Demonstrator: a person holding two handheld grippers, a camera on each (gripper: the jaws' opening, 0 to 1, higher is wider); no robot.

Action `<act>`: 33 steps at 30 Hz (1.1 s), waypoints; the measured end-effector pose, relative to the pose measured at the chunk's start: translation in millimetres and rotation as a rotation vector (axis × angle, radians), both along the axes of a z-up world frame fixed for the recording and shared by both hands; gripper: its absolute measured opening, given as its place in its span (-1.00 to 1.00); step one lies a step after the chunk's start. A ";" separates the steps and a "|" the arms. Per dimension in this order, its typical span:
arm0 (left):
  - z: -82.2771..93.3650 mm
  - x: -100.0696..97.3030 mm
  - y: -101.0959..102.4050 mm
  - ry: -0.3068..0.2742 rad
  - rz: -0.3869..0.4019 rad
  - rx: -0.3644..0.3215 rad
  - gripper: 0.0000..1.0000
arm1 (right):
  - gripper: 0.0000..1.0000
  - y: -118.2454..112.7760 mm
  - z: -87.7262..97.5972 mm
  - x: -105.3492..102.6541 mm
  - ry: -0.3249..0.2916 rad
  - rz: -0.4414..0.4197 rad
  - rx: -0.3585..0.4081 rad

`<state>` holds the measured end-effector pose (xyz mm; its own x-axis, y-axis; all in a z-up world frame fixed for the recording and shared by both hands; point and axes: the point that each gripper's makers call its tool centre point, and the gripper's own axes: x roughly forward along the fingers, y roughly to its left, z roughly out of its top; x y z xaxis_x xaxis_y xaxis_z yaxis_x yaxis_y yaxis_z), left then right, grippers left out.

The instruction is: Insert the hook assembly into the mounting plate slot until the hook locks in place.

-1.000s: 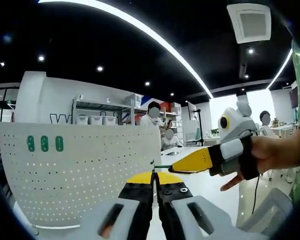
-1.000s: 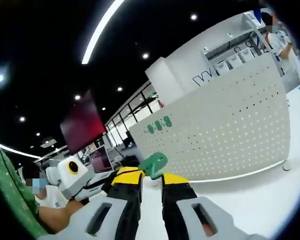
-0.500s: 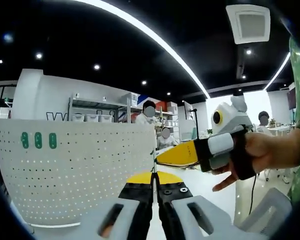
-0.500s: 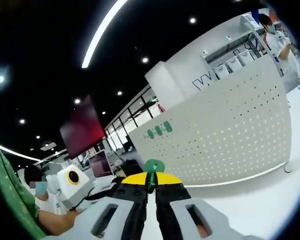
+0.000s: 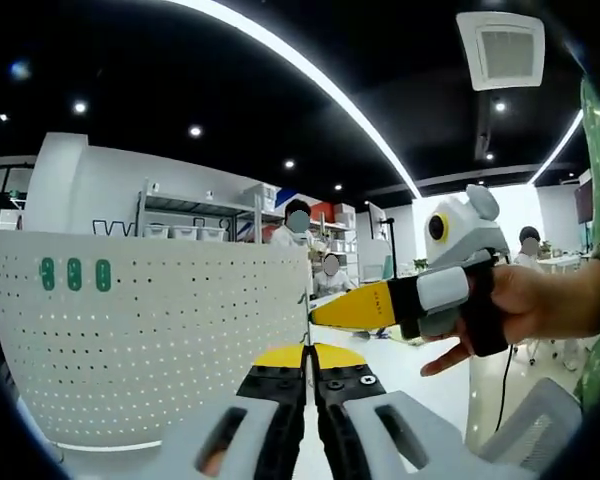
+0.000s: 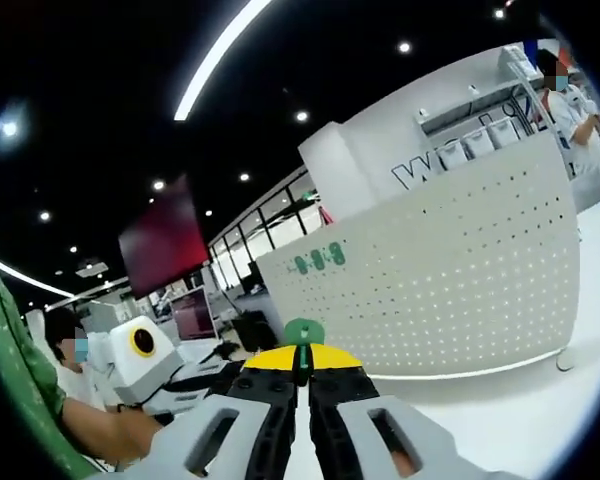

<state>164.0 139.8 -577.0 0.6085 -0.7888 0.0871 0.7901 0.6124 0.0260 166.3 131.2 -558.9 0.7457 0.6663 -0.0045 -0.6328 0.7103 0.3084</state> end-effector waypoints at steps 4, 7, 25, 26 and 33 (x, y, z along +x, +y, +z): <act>0.9 0.3 -0.1 0.000 -0.007 -0.001 -0.95 | -0.98 0.9 2.0 -0.6 -0.032 -0.003 -0.046; -0.7 0.0 -0.1 -0.002 -0.015 0.014 -0.95 | -0.98 0.4 1.8 0.5 -0.058 -0.013 -0.100; 4.0 0.6 5.0 0.032 -0.005 -0.012 -0.94 | -0.96 11.2 0.1 -4.8 -0.190 -0.020 -0.362; 4.4 0.7 5.2 0.037 -0.005 -0.019 -0.95 | -0.95 10.9 0.0 -4.8 -0.190 -0.021 -0.361; 2.2 8.7 4.8 0.069 0.003 -0.045 -0.98 | -0.89 8.6 -3.0 -3.0 -0.178 -0.033 -0.344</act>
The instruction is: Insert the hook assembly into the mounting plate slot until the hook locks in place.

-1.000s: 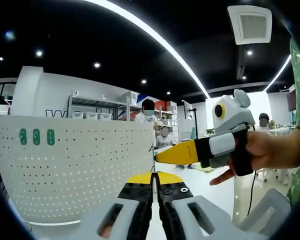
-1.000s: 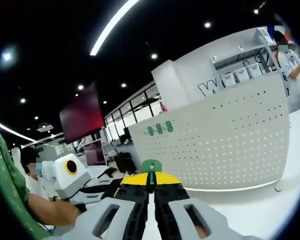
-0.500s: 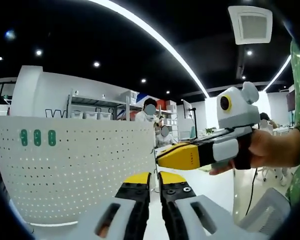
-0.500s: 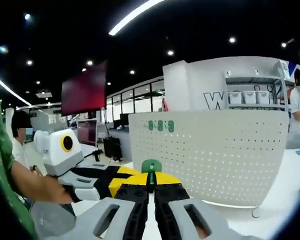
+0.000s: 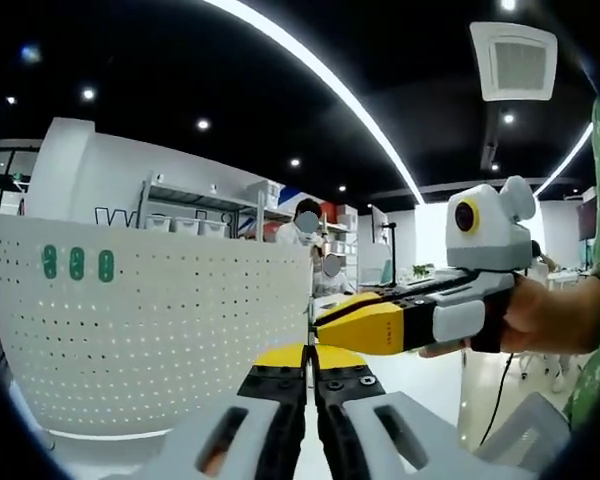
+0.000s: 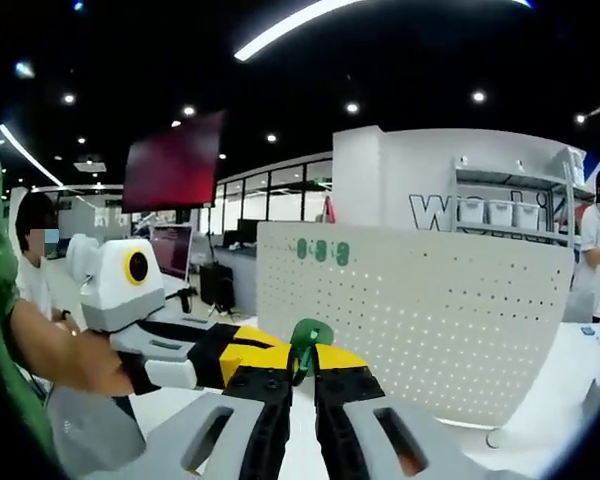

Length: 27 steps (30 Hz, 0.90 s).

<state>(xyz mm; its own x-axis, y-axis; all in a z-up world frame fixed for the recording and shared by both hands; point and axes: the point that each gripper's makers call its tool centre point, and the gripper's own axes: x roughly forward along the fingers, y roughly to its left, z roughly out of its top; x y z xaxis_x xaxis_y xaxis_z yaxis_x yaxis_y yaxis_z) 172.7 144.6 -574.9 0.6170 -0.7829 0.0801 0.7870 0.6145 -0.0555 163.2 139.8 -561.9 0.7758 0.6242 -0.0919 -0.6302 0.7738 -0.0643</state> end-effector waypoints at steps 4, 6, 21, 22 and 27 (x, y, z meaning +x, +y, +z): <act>0.0 0.7 1.3 0.017 0.012 -0.021 -0.98 | -0.88 -0.7 1.7 -0.6 -0.009 -0.013 0.011; 1.4 3.6 5.2 0.033 0.029 -0.050 -0.98 | -0.88 -1.4 1.0 -0.7 -0.008 -0.021 0.018; 9.7 9.6 11.0 0.011 0.103 -0.087 -0.98 | -0.92 1.6 5.6 12.0 0.000 -0.079 0.106; 10.3 10.1 10.6 0.013 0.104 -0.093 -0.98 | -0.93 2.6 7.1 12.5 -0.005 -0.081 0.114; 12.3 10.2 9.4 0.010 0.113 -0.103 -0.97 | -0.96 2.3 9.5 18.0 -0.028 -0.108 0.099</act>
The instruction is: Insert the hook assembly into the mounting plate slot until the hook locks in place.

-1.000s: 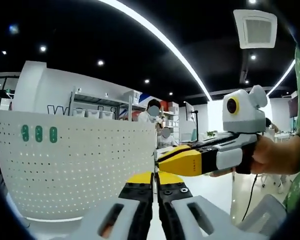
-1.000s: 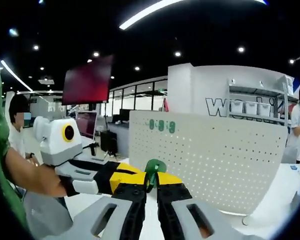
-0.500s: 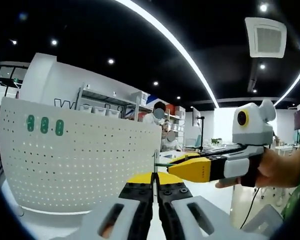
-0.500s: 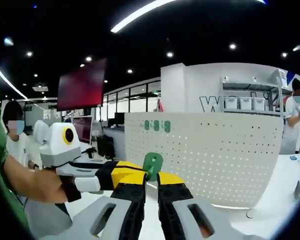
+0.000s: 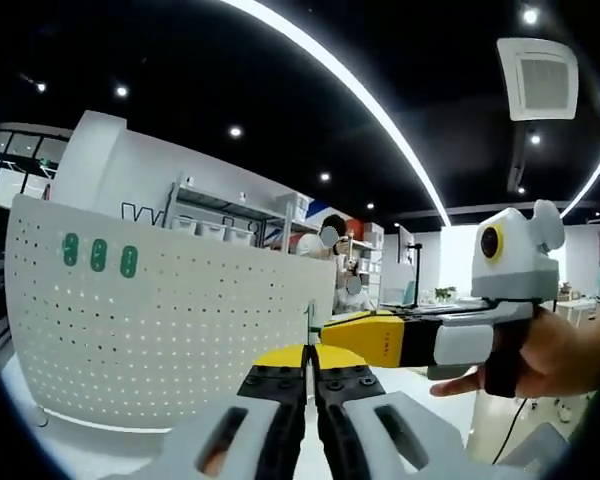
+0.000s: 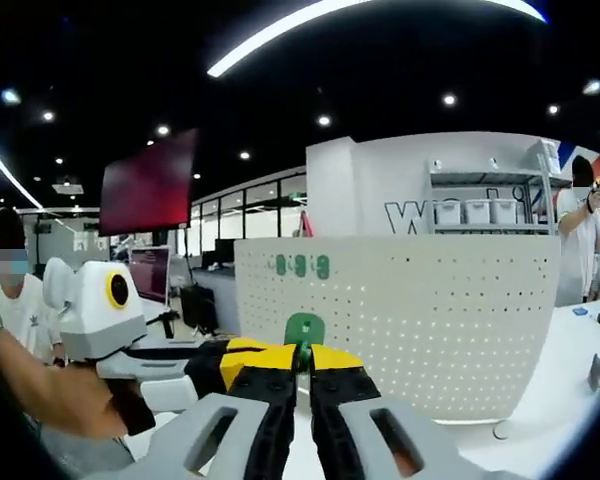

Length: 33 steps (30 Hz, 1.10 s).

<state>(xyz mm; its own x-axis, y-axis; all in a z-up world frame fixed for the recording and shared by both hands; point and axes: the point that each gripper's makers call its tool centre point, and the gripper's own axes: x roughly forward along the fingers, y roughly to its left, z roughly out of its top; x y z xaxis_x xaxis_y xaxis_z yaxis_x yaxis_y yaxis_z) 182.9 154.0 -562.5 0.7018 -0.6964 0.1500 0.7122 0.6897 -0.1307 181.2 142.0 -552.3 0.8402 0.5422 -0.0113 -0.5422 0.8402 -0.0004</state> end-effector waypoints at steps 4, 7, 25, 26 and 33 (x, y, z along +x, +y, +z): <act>0.5 0.3 -0.7 0.005 0.004 -0.009 -0.97 | -0.96 -0.4 1.8 1.4 -0.010 -0.006 0.010; -0.1 -1.8 -3.7 0.004 0.000 -0.008 -0.97 | -0.97 -1.6 2.9 2.4 -0.015 -0.011 0.022; 0.0 -2.7 -4.1 -0.050 -0.002 0.074 -0.94 | -0.99 -1.2 2.2 0.6 0.003 0.001 0.028; 0.1 -3.1 -4.2 -0.054 -0.001 0.085 -0.93 | -0.99 -1.1 2.2 0.5 0.003 0.002 0.027; -0.7 -3.1 -1.1 -0.054 -0.003 0.115 -0.76 | -0.99 -3.1 2.7 -0.1 0.005 -0.004 0.029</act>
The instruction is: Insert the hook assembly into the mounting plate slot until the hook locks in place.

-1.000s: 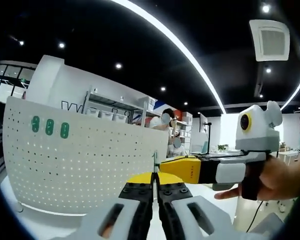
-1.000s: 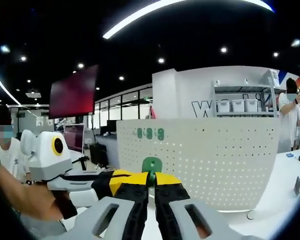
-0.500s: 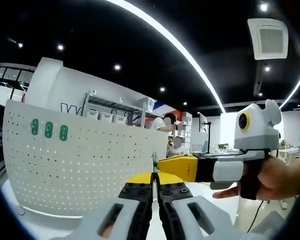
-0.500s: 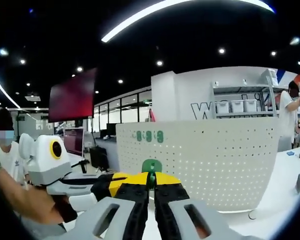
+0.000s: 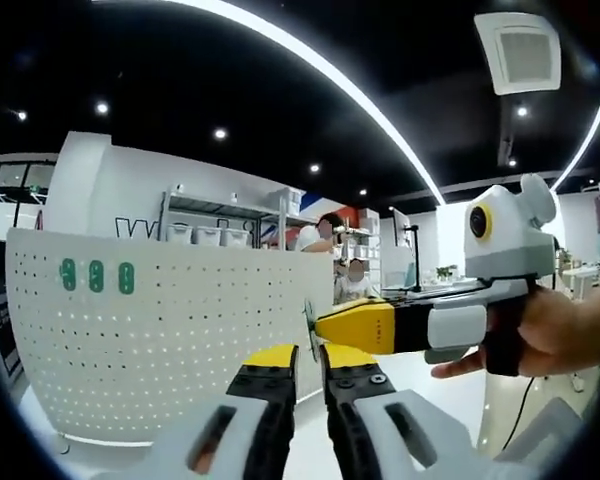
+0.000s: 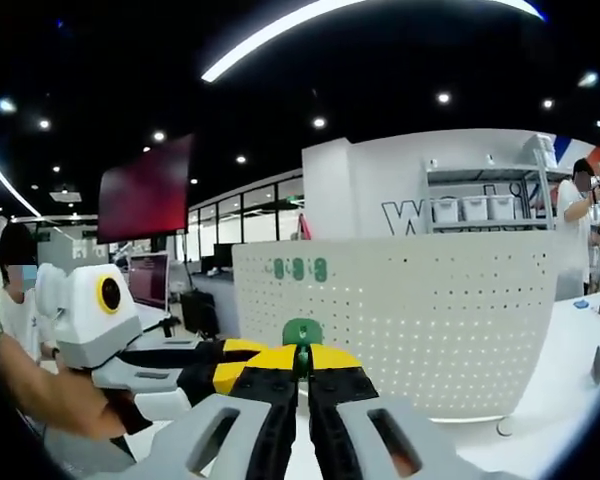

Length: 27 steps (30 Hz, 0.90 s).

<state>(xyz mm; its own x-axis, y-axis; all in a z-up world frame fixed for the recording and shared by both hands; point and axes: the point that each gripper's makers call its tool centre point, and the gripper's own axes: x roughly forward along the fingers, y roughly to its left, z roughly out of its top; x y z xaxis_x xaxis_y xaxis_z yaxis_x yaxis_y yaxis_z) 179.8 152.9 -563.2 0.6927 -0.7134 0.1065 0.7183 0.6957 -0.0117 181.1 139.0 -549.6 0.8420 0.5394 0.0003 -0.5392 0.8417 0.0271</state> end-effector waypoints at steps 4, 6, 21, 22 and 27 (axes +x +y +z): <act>-2.3 -1.1 0.8 0.017 -0.008 0.010 -0.54 | -0.99 -1.6 0.6 -0.8 0.001 -0.003 0.003; -4.5 -1.9 1.1 0.025 -0.015 0.026 -0.42 | -0.99 -2.2 0.6 -1.3 0.002 -0.005 0.003; -15.2 -9.9 6.3 0.082 -0.082 0.124 0.77 | -0.99 -4.0 -0.3 -5.6 0.006 -0.022 -0.003; -15.2 -9.3 9.0 0.080 -0.069 0.131 0.83 | -0.99 -3.7 -0.4 -5.8 0.007 -0.022 -0.003; -12.1 -9.0 21.3 0.090 -0.047 0.121 1.00 | -0.99 2.1 -0.6 -8.8 0.012 -0.017 0.002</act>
